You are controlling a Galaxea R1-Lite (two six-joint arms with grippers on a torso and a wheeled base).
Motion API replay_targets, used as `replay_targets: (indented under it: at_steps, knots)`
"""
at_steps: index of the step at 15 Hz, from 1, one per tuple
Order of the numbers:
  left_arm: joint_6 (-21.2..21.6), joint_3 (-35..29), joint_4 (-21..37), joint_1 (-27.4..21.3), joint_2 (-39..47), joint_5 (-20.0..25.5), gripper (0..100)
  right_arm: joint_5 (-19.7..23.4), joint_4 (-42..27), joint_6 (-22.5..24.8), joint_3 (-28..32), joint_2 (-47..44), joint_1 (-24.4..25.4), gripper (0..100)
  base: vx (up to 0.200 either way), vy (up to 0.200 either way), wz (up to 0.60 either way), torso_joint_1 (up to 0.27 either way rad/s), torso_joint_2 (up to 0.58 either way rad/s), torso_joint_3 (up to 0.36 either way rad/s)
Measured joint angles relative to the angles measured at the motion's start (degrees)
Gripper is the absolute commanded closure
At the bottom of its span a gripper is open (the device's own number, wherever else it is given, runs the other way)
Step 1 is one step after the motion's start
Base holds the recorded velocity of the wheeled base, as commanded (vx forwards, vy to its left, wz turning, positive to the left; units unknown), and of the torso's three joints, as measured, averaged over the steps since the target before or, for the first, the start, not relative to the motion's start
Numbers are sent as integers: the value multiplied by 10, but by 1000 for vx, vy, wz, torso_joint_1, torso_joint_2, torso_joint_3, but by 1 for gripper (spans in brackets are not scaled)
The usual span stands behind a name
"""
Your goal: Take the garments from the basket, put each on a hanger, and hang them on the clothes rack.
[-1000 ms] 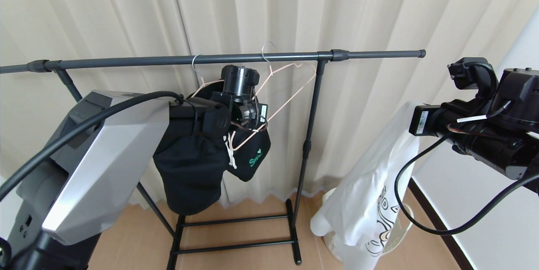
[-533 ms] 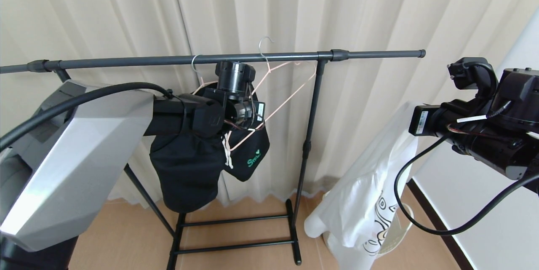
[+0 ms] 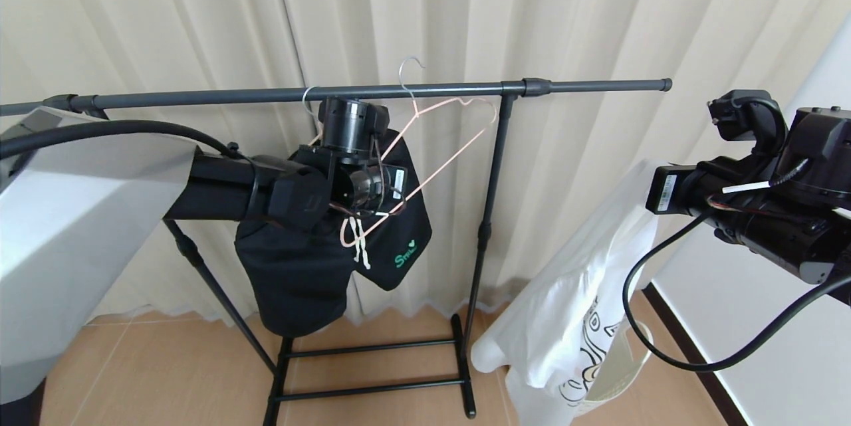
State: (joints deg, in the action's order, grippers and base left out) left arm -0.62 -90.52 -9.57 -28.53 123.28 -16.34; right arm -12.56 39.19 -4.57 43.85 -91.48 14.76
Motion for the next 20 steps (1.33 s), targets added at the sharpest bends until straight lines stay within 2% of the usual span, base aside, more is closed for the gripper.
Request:
replay_targets:
  at_steps: [9,13,15,18,20]
  knots:
    - [76,283,-207,6,-114,1,100,-1,0,1,-4,0,10,100,0,0,0,0,0,0]
    - [115,482,-322,1,-195,5,100,-2,0,19,1,0,25,100,0,0,0,0,0,0]
    - [122,559,-372,-8,-236,6,100,-2,0,28,14,-6,38,100,0,0,0,0,0,0]
    - [125,641,-394,-27,-300,8,100,-5,1,50,56,-34,58,100,0,0,0,0,0,0]
    - [127,685,-396,-43,-337,10,100,-27,1,54,77,-60,63,100,0,0,0,0,0,0]
